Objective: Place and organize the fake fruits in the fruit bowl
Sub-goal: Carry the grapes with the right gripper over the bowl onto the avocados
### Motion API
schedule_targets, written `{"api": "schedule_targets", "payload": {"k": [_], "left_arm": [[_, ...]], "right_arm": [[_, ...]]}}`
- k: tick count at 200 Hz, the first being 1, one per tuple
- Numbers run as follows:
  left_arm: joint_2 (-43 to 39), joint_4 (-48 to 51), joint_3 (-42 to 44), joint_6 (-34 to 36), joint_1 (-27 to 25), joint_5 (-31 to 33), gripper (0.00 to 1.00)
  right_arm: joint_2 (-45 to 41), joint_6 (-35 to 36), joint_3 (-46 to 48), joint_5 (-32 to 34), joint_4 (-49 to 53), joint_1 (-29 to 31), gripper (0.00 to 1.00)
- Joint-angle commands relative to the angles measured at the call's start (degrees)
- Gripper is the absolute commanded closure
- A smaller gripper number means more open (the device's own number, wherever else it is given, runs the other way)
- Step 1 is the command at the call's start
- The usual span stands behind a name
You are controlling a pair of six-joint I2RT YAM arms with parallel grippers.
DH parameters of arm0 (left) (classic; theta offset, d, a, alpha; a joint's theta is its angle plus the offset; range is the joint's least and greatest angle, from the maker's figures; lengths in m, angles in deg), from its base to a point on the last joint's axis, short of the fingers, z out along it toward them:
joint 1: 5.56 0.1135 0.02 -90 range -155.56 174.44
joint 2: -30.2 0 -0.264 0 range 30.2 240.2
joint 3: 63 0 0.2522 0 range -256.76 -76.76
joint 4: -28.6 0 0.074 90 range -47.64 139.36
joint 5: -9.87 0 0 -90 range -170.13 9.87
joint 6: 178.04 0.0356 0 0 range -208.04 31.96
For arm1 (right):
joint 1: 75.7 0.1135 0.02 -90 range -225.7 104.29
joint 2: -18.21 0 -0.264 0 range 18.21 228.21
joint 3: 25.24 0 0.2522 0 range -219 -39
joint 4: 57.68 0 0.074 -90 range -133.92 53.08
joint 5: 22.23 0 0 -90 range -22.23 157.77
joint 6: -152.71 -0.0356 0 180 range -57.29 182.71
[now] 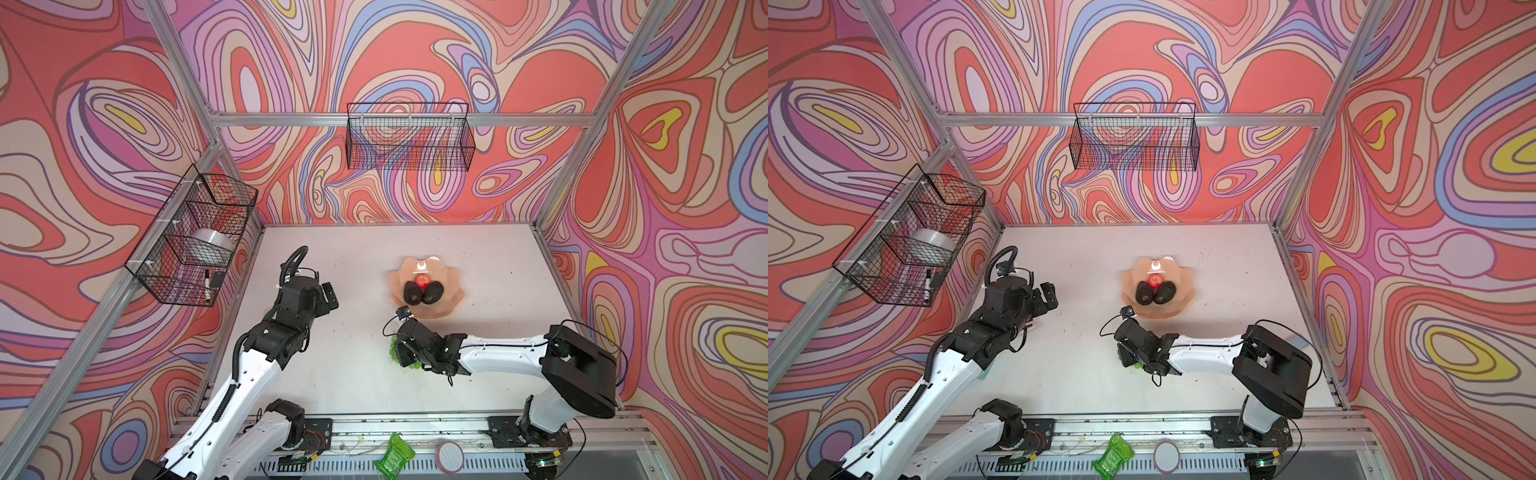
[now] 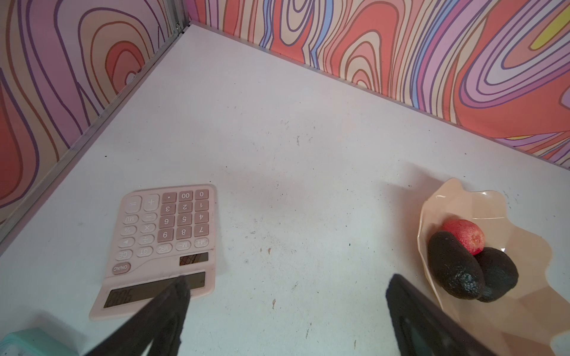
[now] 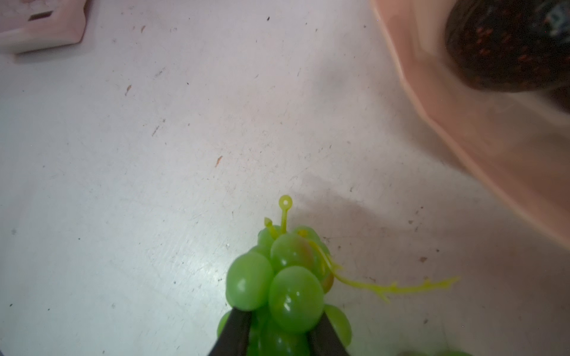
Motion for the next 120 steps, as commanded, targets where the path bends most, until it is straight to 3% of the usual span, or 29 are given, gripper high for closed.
{"api": "schedule_targets", "payload": {"k": [1, 66, 120], "left_arm": [[-0.83, 1.83, -0.07, -0.42, 0.69, 0.43, 0.00], [-1.19, 2.05, -0.32, -0.23, 0.77, 0.50, 0.00], [-1.45, 2.21, -0.50, 0.06, 0.84, 0.31, 0.00]], "right_arm": [[-3.59, -0.68, -2.72, 0.43, 0.56, 0.09, 0.88], [-10.71, -0.94, -9.75, 0.91, 6.00, -1.63, 0.88], [-16.22, -0.57, -13.06, -3.71, 11.08, -13.23, 0.88]]}}
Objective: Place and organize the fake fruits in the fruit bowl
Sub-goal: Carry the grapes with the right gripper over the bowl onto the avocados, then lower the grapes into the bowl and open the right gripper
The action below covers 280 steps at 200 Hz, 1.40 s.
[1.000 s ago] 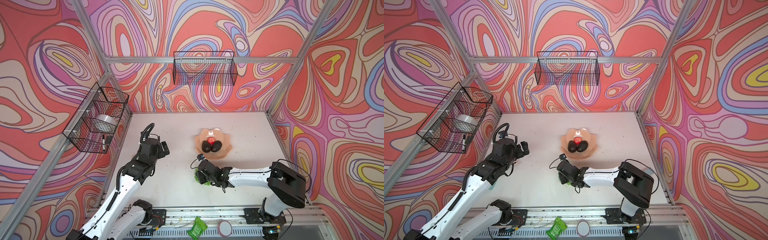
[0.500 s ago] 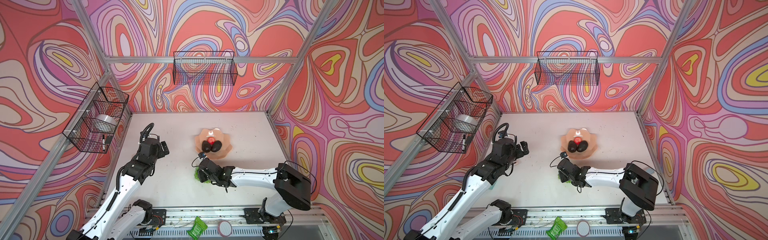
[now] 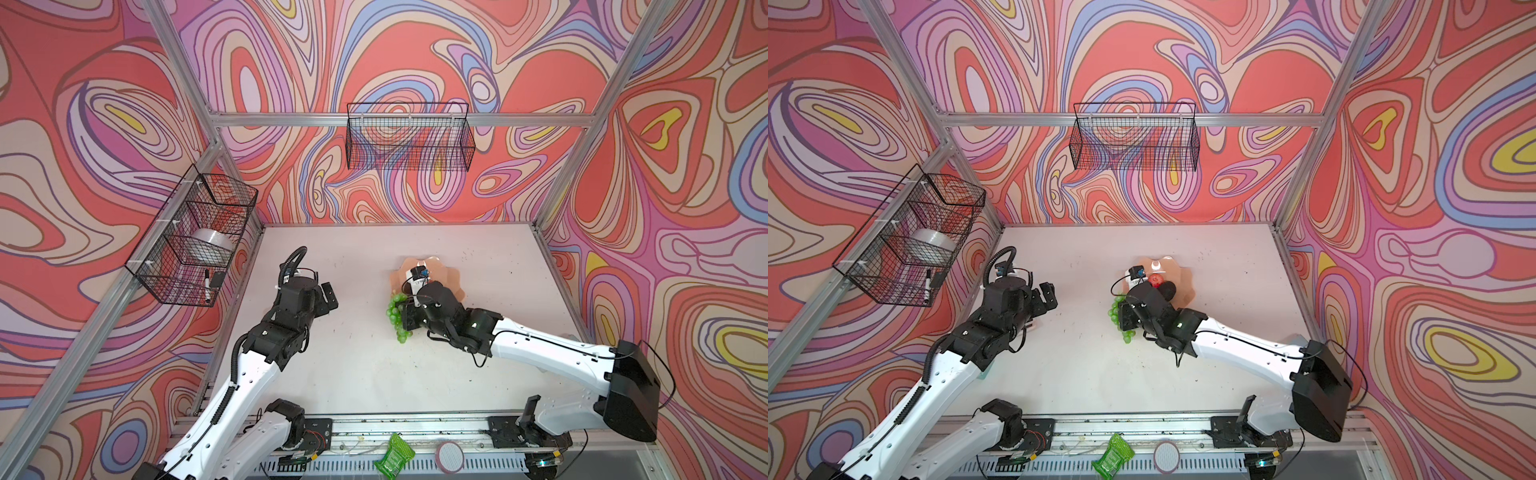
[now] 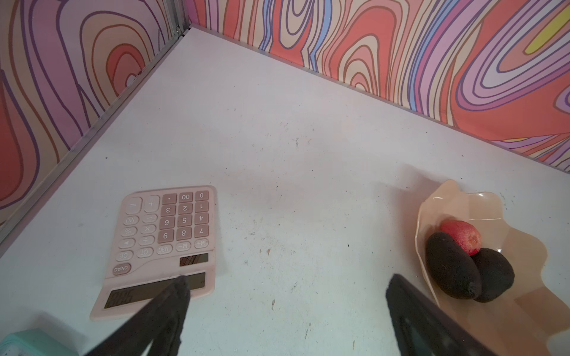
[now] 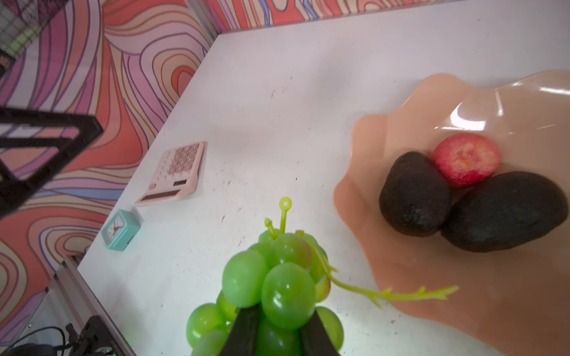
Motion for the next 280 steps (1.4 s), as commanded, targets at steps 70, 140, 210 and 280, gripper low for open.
{"api": "schedule_targets", "payload": {"k": [70, 140, 210, 280], "left_arm": [[-0.62, 2.14, -0.50, -0.06, 0.89, 0.25, 0.00], [-0.45, 1.98, -0.54, 0.09, 1.12, 0.70, 0.00], [0.18, 1.87, -0.51, 0.02, 1.22, 0.69, 0.00], [0.66, 1.34, -0.20, 0.05, 1.59, 0.30, 0.00]], "right_arm": [[3.38, 4.94, -3.32, -9.19, 0.43, -18.25, 0.87], [15.27, 5.33, -5.79, -12.75, -5.73, -21.15, 0.82], [21.70, 4.37, -5.33, -15.94, -12.50, -23.52, 0.62], [22.47, 4.94, -2.27, -20.34, -19.56, -24.62, 0.33]]}}
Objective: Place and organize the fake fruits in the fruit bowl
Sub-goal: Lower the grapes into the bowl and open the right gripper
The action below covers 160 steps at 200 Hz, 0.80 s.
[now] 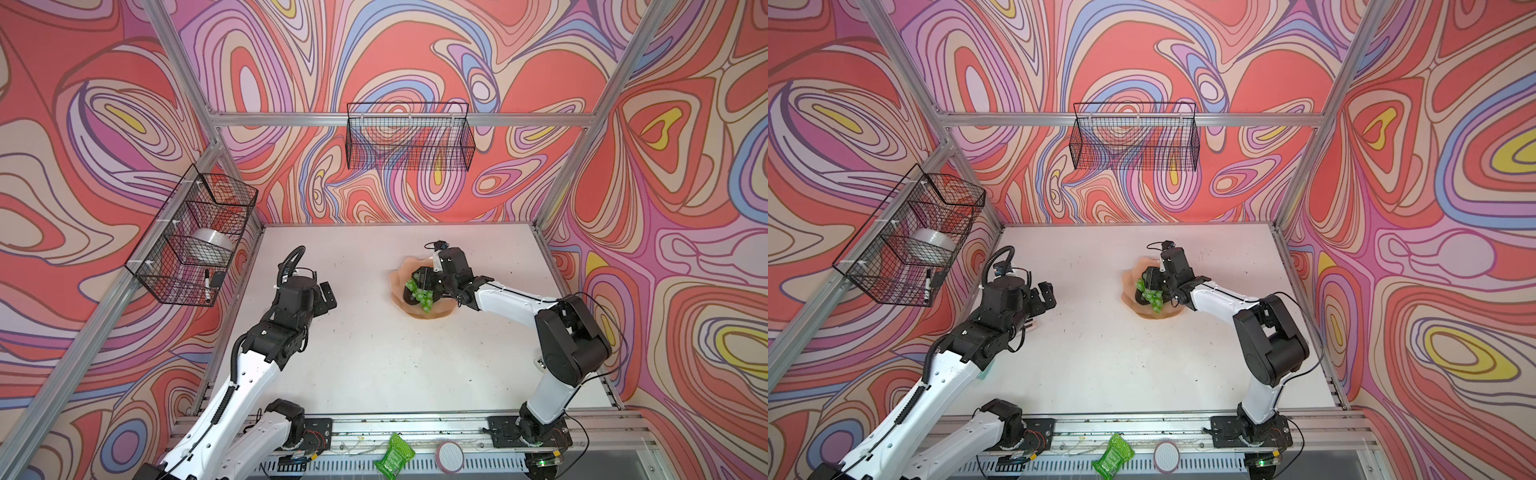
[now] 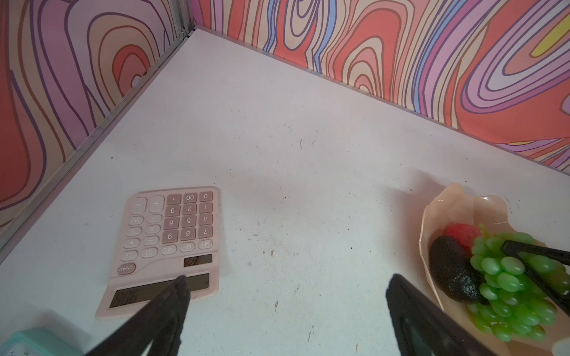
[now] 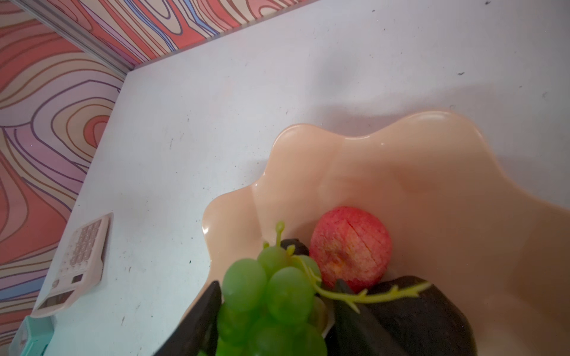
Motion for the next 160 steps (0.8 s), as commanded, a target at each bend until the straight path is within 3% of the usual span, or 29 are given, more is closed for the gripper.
{"api": "schedule_targets", "payload": {"k": [1, 99, 160], "left_arm": [[0.57, 1.30, -0.20, -0.14, 0.71, 0.24, 0.00], [0.76, 0.84, -0.25, -0.16, 1.01, -0.69, 0.00], [-0.28, -4.60, 1.71, 1.12, 1.04, -8.06, 0.00]], "right_arm": [[0.62, 0.37, 1.44, -2.71, -4.88, -0.56, 0.33], [2.05, -1.91, 4.44, -8.01, -12.59, -2.61, 0.03], [1.32, -2.65, 7.23, -11.72, -20.77, -3.80, 0.02]]}}
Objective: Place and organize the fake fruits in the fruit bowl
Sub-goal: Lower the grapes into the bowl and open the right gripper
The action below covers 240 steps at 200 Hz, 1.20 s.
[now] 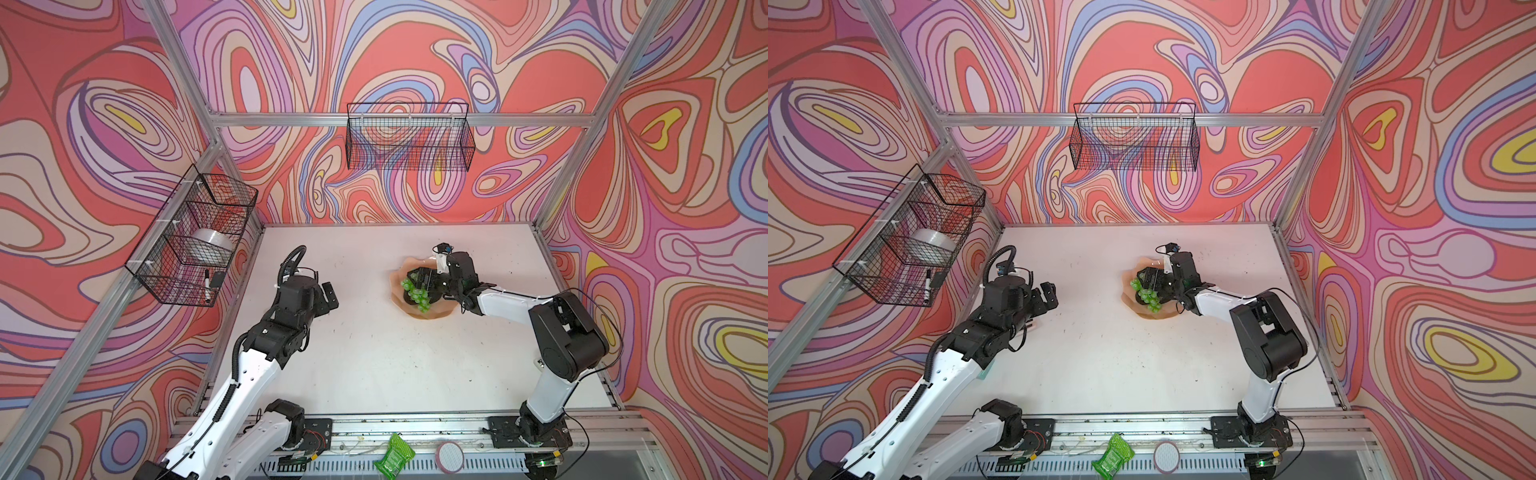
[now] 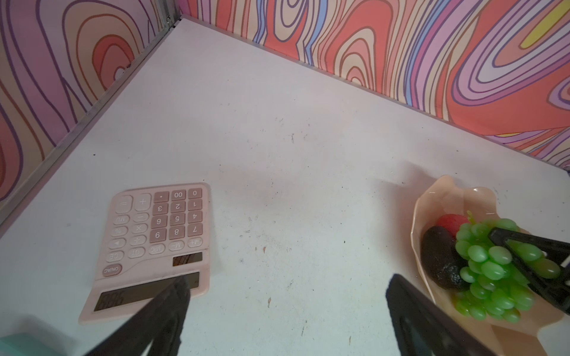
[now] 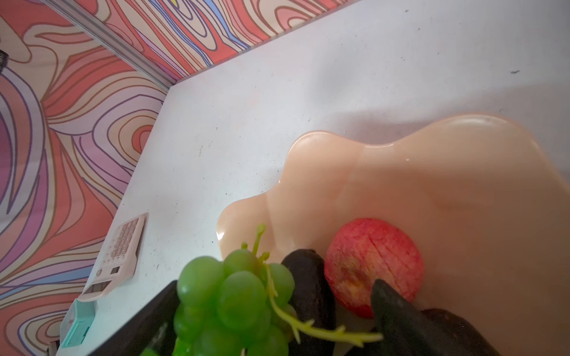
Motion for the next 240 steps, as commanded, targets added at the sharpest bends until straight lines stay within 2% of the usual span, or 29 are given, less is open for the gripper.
{"api": "schedule_targets", "payload": {"k": [1, 49, 108, 166, 213, 240], "left_arm": [[-0.86, -3.59, 1.51, 0.92, 0.68, -4.69, 0.00], [-1.30, -7.01, 2.15, 1.98, 0.68, -9.59, 0.00], [-1.96, -8.52, 2.53, 2.38, 0.69, -11.23, 0.00], [-1.65, -8.86, 2.53, 2.44, 0.70, -12.02, 0.00], [-1.74, -9.20, 2.71, 2.46, 0.70, -12.28, 0.00], [-1.56, -9.34, 2.71, 2.41, 0.64, -12.14, 0.00]], "right_arm": [[-0.44, -0.91, 1.49, -2.99, -7.01, -0.69, 0.02], [-1.28, -4.11, 3.60, -7.10, -15.99, -2.10, 0.02], [0.50, -5.63, 3.93, -11.07, -21.76, -2.74, 0.02], [2.94, -11.12, 5.21, -16.96, -31.16, -4.75, 0.02], [3.06, -12.02, 5.30, -19.83, -33.59, -5.33, 0.02], [1.46, -10.79, 5.12, -17.76, -30.28, -5.44, 0.02]]}}
